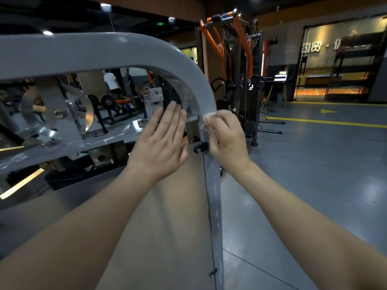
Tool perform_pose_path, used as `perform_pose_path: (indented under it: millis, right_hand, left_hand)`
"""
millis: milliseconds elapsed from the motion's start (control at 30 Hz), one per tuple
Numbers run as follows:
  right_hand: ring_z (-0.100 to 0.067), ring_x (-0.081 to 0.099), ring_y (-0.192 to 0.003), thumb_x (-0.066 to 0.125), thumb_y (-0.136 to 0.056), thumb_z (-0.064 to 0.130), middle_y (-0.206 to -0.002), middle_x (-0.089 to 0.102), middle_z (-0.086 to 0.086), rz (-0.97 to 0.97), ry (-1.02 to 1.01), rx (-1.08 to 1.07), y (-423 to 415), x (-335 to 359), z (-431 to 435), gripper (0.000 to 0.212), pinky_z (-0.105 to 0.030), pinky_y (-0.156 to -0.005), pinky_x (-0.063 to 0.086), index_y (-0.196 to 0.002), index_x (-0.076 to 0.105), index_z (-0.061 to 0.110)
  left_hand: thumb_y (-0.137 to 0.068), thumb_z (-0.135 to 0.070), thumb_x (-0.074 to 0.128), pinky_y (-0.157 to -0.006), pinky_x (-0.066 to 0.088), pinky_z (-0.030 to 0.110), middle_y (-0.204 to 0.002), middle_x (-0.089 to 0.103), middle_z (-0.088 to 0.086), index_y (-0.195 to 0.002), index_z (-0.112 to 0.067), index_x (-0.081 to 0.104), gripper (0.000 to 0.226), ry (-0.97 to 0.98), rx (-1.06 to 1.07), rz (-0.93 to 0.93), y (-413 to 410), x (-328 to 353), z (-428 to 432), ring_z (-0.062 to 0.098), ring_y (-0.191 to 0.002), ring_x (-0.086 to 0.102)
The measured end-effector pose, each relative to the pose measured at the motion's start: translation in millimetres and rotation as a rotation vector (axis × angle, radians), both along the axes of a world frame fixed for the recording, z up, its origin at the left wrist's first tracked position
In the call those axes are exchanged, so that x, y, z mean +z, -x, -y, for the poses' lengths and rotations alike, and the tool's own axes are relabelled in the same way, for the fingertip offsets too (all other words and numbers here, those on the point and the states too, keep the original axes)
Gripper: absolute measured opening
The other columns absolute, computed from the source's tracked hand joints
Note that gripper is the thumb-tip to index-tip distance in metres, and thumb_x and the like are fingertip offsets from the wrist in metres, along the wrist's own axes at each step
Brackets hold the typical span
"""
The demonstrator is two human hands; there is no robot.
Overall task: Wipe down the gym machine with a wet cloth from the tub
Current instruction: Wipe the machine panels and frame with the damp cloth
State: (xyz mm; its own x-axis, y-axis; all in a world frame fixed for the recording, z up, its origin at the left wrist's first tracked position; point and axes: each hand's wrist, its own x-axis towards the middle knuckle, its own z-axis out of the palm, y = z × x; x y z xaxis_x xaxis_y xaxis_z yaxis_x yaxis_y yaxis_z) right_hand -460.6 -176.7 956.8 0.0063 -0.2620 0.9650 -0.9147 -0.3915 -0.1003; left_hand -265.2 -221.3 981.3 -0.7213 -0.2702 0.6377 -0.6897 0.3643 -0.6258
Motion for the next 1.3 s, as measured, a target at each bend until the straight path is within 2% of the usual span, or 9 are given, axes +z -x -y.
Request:
perform_pose_path:
  millis: [167,400,533,733,867,967,1067,1167,1300]
  right_hand:
    - [-0.022,0.060,-0.101,0.060,-0.097,0.002,-0.110,0.062,-0.010,0.004,0.091,0.037,-2.3,65.3,12.9,0.017,-0.034,-0.087,0.053,-0.111,0.070,0.002]
    - [-0.026,0.060,-0.101,0.056,-0.091,-0.010,-0.110,0.062,-0.011,0.162,-0.048,0.040,0.4,-70.7,2.9,0.019,-0.042,-0.087,0.053,-0.103,0.068,-0.002]
    - [-0.025,0.057,-0.096,0.048,-0.095,0.002,-0.107,0.060,-0.009,0.134,-0.260,0.053,-8.8,-140.0,-23.8,0.020,-0.044,-0.081,0.053,-0.099,0.067,-0.001]
    - [-0.024,0.058,-0.098,0.060,-0.092,-0.003,-0.108,0.059,-0.010,0.109,-0.201,0.057,10.5,-68.2,-8.5,0.018,-0.037,-0.085,0.054,-0.108,0.067,0.001]
    - [-0.029,0.060,-0.103,0.057,-0.093,-0.007,-0.111,0.059,-0.012,0.143,-0.116,0.029,4.7,-95.5,-3.5,0.017,-0.041,-0.089,0.054,-0.106,0.067,0.000]
    - [-0.031,0.060,-0.100,0.053,-0.092,-0.009,-0.111,0.056,-0.008,0.185,-0.235,0.058,-0.5,-151.2,-13.7,0.016,-0.046,-0.086,0.053,-0.099,0.065,0.000]
    - [-0.022,0.061,-0.095,0.057,-0.095,-0.005,-0.107,0.055,0.000,0.281,-0.427,0.131,0.1,-176.5,-35.8,0.014,-0.033,-0.086,0.054,-0.099,0.068,0.002]
    - [-0.003,0.060,-0.087,0.066,-0.098,0.011,-0.098,0.063,0.001,0.572,-0.647,0.172,-6.3,-176.2,-69.2,0.010,-0.008,-0.080,0.043,-0.097,0.076,0.013]
    - [-0.016,0.053,-0.054,0.068,-0.098,0.019,-0.067,0.068,0.004,1.042,-0.899,0.397,-30.5,-161.8,-116.9,0.008,-0.025,-0.052,0.044,-0.091,0.070,0.016]
  left_hand:
    - [-0.107,-0.048,0.013,-0.127,0.003,0.051,-0.167,-0.002,0.029,-0.158,0.008,-0.006,0.078,-0.008,0.022,0.008,0.0,1.1,-1.3,0.037,-0.157,-0.008]
    - [-0.107,-0.048,0.005,-0.127,0.003,0.051,-0.167,-0.005,0.027,-0.157,0.007,-0.011,0.077,-0.005,0.102,0.037,0.5,2.1,-4.7,0.036,-0.157,-0.011]
    - [-0.106,-0.050,0.005,-0.127,0.005,0.050,-0.167,-0.011,0.025,-0.157,0.006,-0.014,0.077,-0.016,0.123,0.044,1.4,3.1,-7.8,0.035,-0.156,-0.014]
    - [-0.107,-0.034,0.015,-0.128,-0.001,0.047,-0.170,-0.008,0.017,-0.160,0.000,-0.008,0.067,-0.115,0.049,0.006,-4.4,-13.6,-27.4,0.030,-0.158,-0.009]
    - [-0.094,-0.022,0.034,-0.128,0.009,0.049,-0.169,0.016,0.017,-0.159,0.002,0.022,0.070,-0.320,-0.059,-0.146,-17.7,-60.1,-57.9,0.031,-0.158,0.007]
    - [-0.083,-0.018,0.044,-0.125,0.024,0.048,-0.154,0.043,0.019,-0.137,0.002,0.053,0.058,-0.474,-0.127,-0.248,-27.3,-104.0,-83.0,0.035,-0.149,0.030]
    - [-0.081,-0.019,0.045,-0.102,0.047,0.042,-0.141,0.047,0.011,-0.124,-0.008,0.055,0.045,-0.677,-0.117,-0.384,-36.3,-142.0,-112.0,0.032,-0.129,0.044]
    - [-0.084,-0.010,0.051,-0.089,0.042,0.028,-0.123,0.049,0.003,-0.116,-0.010,0.056,0.032,-0.936,-0.131,-0.566,-40.7,-166.5,-134.9,0.021,-0.107,0.052]
    - [-0.093,-0.003,0.060,-0.078,0.046,0.019,-0.091,0.060,-0.006,-0.102,-0.015,0.059,0.015,-1.351,-0.117,-0.940,-43.7,-174.5,-155.3,-0.001,-0.077,0.056]
